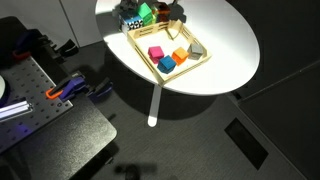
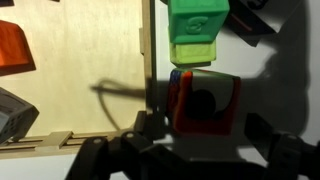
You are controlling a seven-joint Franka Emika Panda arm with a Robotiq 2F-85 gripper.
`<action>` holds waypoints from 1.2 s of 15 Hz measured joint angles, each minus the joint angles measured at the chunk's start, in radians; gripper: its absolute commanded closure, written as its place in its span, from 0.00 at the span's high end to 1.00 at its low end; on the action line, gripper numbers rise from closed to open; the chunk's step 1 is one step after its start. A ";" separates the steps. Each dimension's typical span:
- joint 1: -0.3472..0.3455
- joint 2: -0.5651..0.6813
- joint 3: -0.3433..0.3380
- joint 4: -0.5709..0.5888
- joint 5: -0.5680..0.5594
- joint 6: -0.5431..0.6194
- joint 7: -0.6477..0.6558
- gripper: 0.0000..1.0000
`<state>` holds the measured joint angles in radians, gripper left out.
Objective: Remove the square toy from the box and put it on the table.
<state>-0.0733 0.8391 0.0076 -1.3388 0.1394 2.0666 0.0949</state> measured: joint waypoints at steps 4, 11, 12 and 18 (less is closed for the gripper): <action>0.006 -0.035 -0.012 -0.024 -0.003 -0.097 0.004 1.00; 0.059 -0.096 -0.072 -0.072 -0.092 -0.217 0.082 1.00; 0.066 -0.106 -0.078 -0.083 -0.109 -0.227 0.094 1.00; 0.084 -0.176 -0.090 -0.176 -0.164 -0.228 0.111 1.00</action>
<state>0.0112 0.6634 -0.0821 -1.5147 -0.0245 1.8383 0.2056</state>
